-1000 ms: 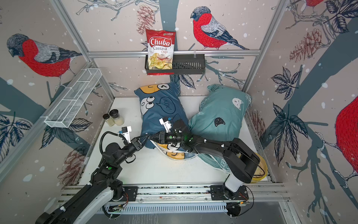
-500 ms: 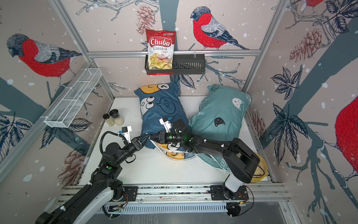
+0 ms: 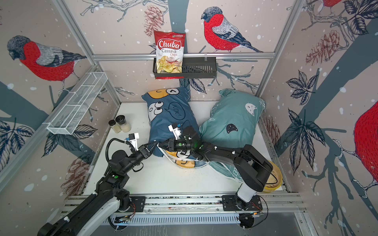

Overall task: Zip up pillowcases
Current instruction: Zip the zipper on the pillowcase.

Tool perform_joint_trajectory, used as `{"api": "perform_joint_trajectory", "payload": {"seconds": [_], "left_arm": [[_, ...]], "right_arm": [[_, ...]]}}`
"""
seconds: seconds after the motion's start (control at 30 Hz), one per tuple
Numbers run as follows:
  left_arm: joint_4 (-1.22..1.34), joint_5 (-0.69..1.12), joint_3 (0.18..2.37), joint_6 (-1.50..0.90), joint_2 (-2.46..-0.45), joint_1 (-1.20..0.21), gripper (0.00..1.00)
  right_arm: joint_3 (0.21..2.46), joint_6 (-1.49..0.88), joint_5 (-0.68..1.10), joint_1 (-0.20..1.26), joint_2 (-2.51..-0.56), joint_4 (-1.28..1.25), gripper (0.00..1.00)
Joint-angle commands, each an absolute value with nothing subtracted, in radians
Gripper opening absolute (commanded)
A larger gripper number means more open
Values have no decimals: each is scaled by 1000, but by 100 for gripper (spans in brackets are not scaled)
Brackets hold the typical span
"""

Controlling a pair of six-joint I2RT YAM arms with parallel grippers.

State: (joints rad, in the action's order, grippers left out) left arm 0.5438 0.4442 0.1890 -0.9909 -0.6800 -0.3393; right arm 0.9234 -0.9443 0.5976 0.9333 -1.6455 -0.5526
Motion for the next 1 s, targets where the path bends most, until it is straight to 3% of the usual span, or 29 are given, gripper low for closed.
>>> {"api": "perform_joint_trajectory", "payload": {"seconds": [0.0,0.7,0.9,0.97], "left_arm": [[618,457,190,-983,-681,-341,0],[631,458,189,-976,-702,-342,0],[632,458,192,-973,-711,-342,0],[632,456,193,-971,-711,-342,0]], "right_arm": [[932,-944,596,931,-1647,-589,24],[953,-945,594,929,-1680,-583,18],[958,-941,600,929,-1689,-579,1],[956,-938,600,928,-1689,-578,0]]}}
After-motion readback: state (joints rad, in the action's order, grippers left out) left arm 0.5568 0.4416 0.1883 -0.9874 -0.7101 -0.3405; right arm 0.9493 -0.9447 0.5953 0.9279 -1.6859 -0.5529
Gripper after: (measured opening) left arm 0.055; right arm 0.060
